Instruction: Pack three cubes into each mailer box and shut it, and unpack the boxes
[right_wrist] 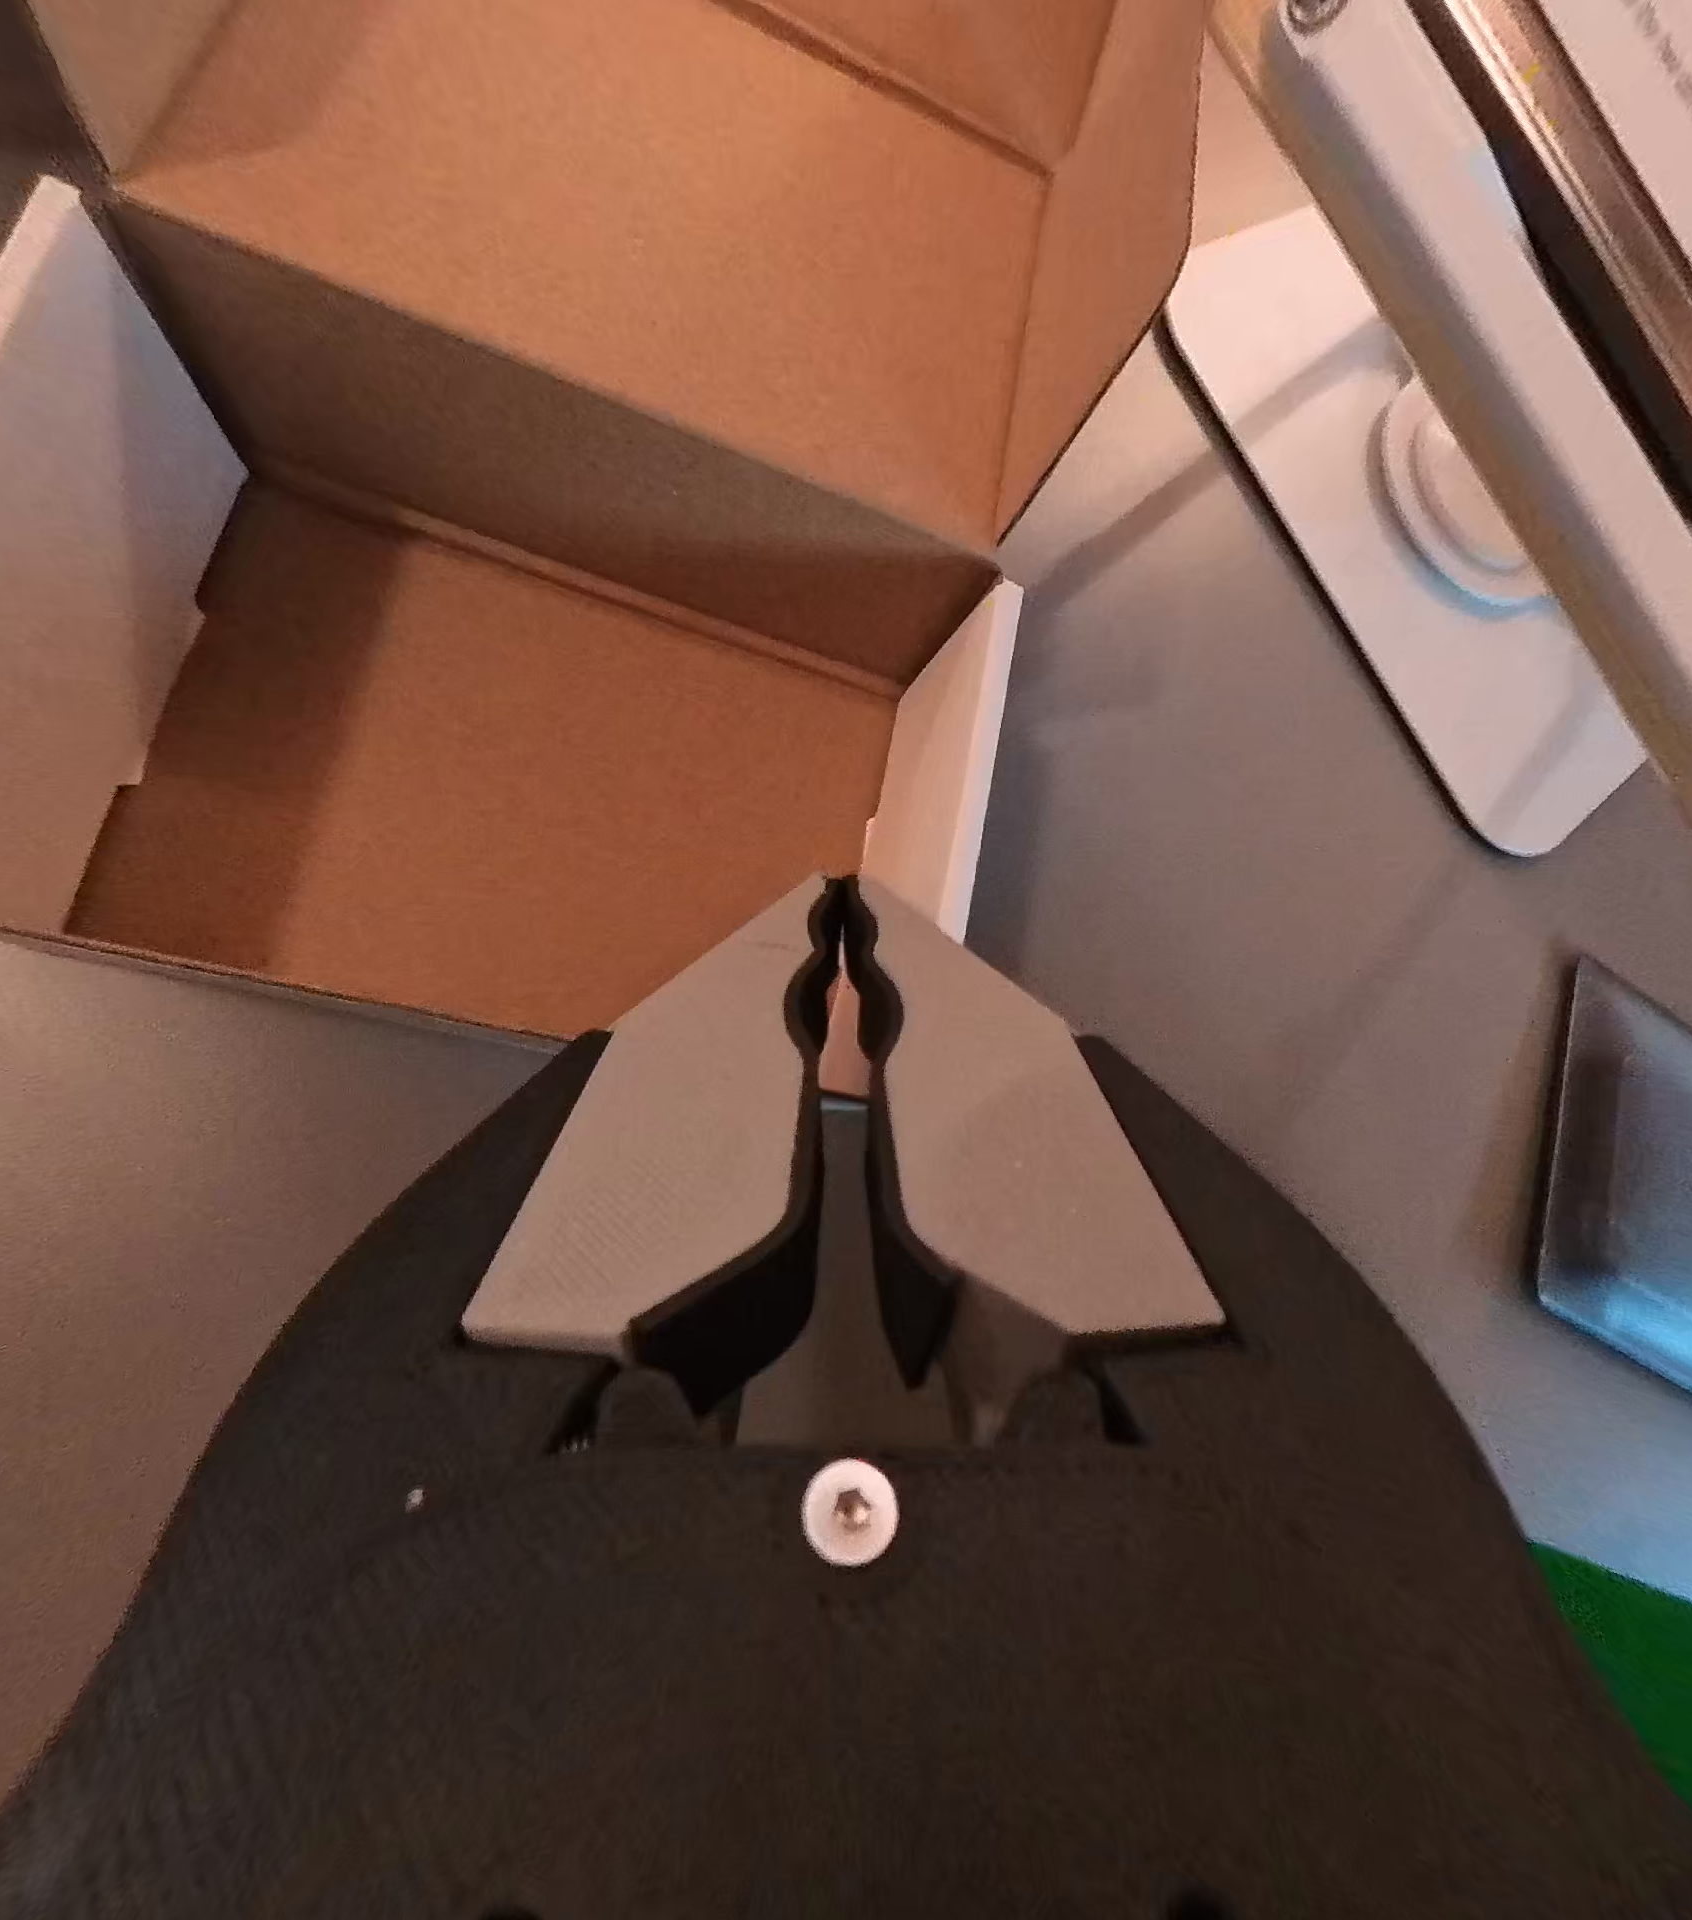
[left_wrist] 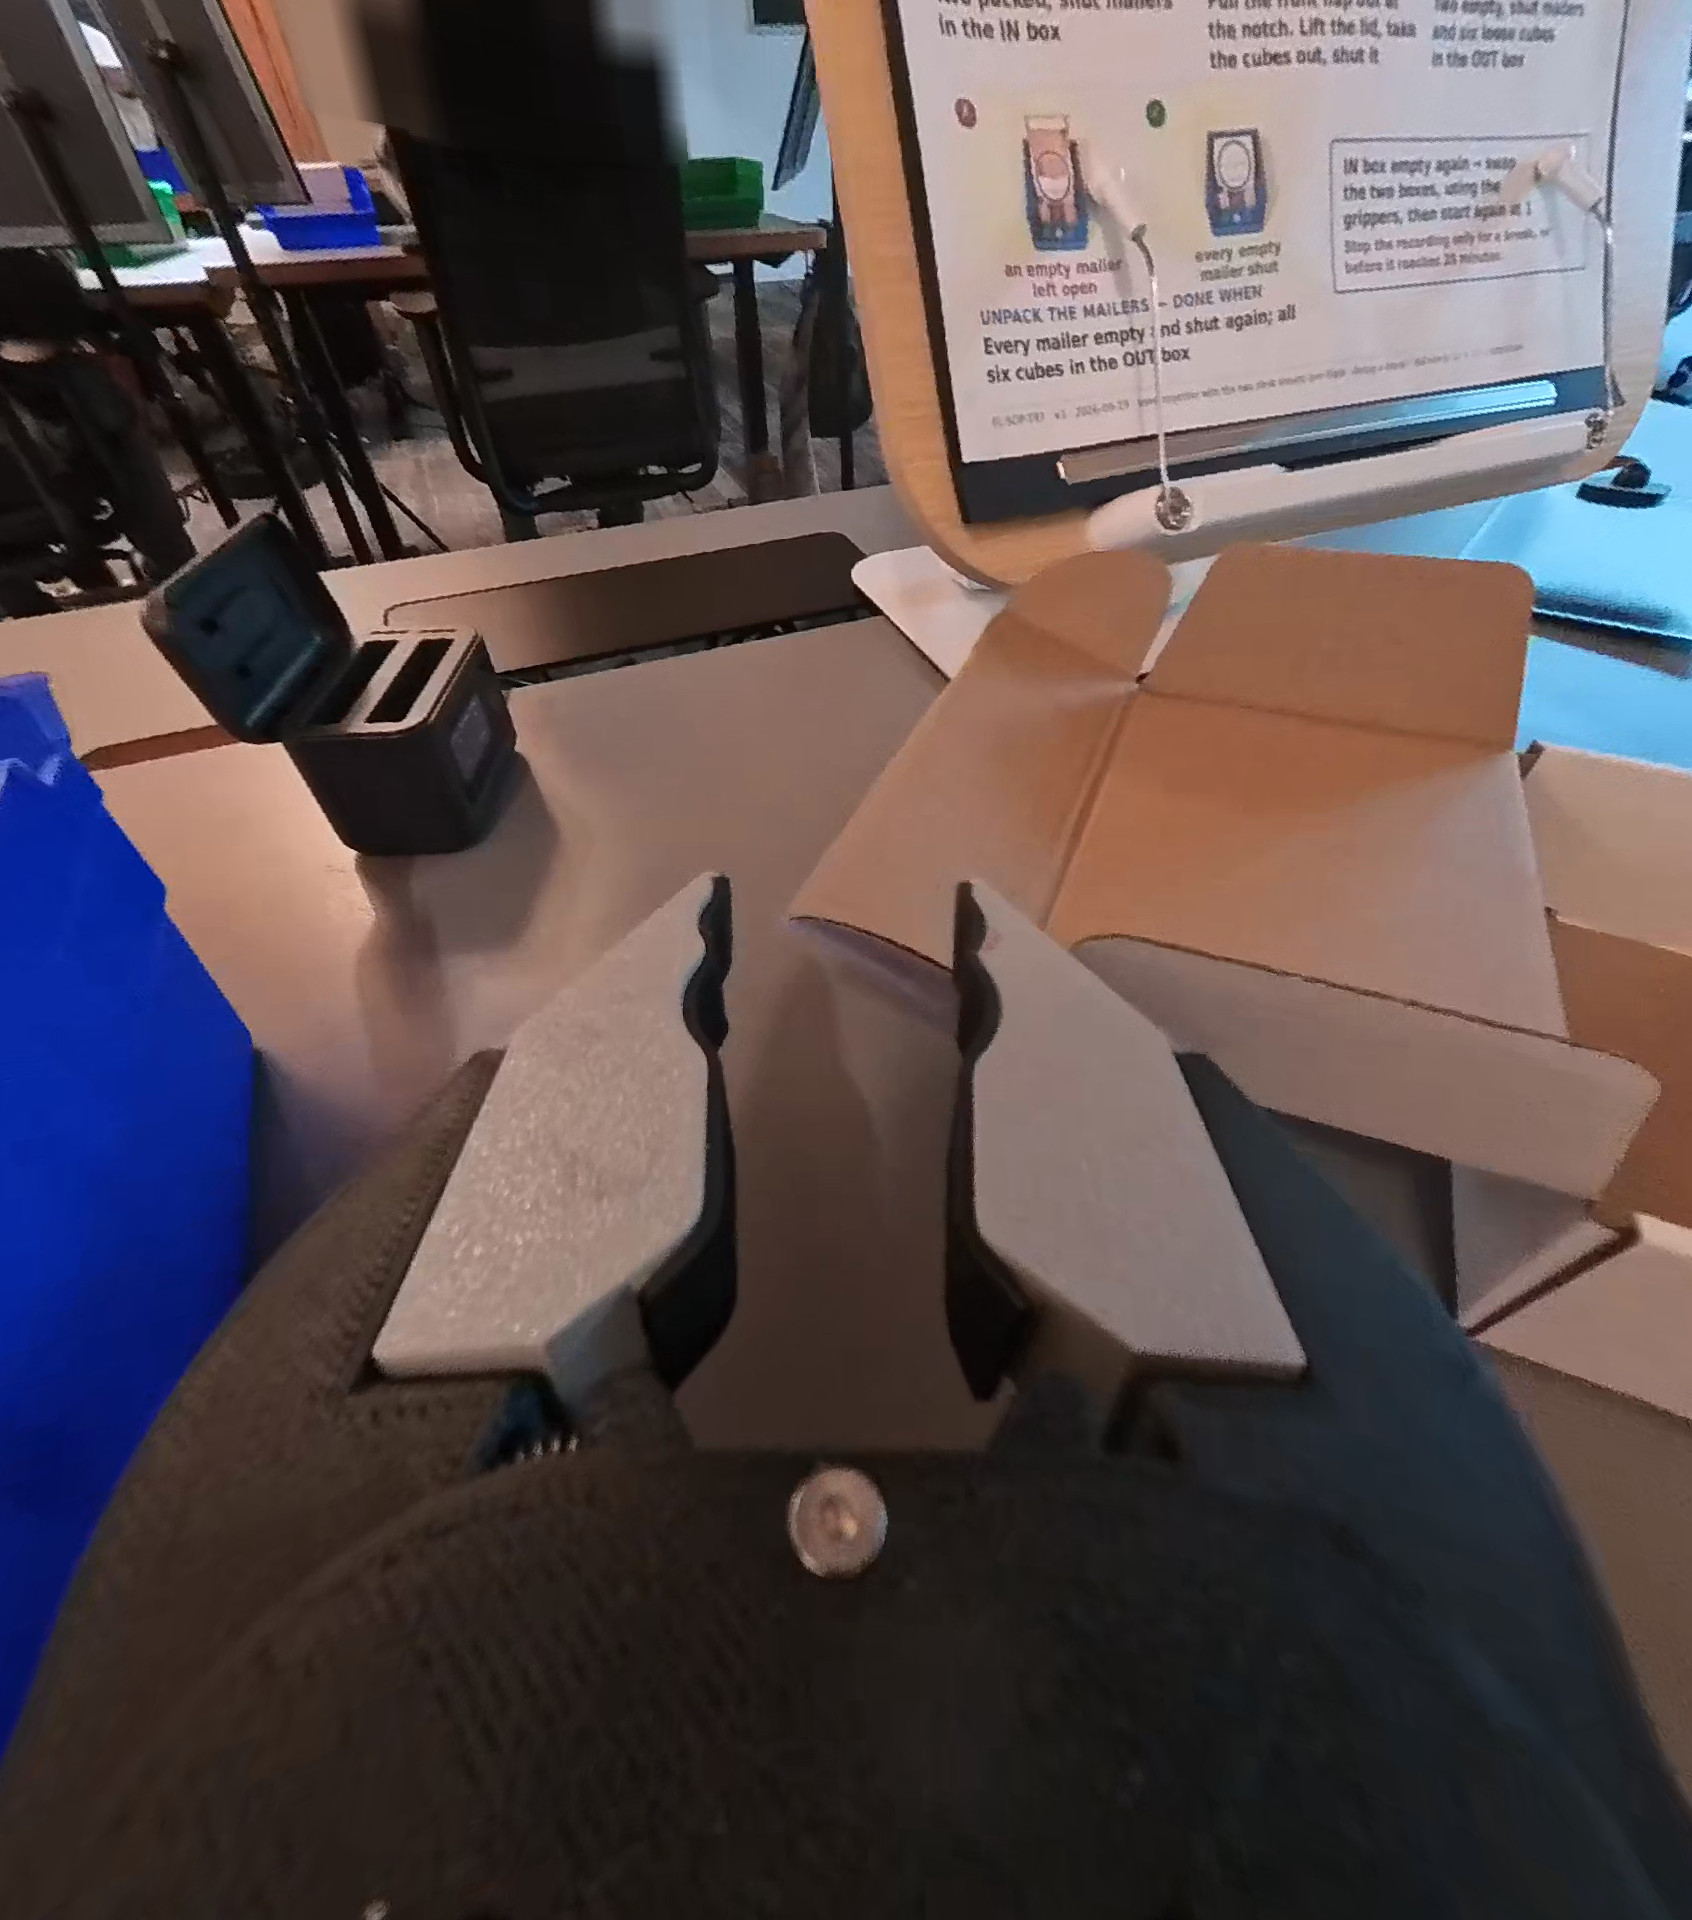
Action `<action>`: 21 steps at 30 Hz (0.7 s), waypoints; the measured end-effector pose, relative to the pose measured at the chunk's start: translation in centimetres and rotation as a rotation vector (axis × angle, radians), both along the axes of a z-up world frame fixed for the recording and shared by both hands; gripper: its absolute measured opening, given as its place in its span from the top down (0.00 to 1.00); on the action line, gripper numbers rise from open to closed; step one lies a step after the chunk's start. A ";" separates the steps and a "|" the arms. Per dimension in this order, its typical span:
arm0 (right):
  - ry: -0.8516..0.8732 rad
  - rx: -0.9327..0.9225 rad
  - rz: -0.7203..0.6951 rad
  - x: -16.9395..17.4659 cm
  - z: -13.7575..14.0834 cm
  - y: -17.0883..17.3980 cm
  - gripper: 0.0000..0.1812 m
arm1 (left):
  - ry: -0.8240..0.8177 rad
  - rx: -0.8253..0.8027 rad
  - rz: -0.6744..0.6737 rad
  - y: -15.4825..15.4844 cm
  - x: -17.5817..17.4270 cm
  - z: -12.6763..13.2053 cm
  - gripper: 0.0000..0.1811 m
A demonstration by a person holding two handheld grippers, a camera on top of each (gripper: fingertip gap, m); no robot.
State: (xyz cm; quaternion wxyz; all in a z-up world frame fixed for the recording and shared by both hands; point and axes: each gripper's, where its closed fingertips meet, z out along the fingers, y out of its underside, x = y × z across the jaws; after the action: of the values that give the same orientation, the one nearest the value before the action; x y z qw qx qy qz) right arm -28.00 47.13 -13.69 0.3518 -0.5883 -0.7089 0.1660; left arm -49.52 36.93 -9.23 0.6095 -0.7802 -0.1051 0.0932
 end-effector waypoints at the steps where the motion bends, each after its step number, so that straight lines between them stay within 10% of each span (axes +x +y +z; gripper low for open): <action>1: -0.005 -0.014 -0.010 0.1 0.0 0.1 1.00 | 0.000 -0.002 -0.001 0.0 0.0 -0.1 0.77; 12: -0.012 0.007 -0.067 0.5 -0.1 1.2 1.00 | -0.028 0.002 -0.014 0.1 0.2 -0.2 0.73; 21: -0.013 0.055 -0.124 0.8 0.0 2.4 1.00 | -0.358 0.206 -0.113 -0.4 0.3 1.8 0.70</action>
State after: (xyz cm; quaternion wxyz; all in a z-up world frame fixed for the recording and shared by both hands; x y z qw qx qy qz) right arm -27.23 49.56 -13.67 0.3728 -0.6223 -0.6776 0.1205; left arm -49.24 36.49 -7.48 0.6620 -0.7225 -0.1766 -0.0926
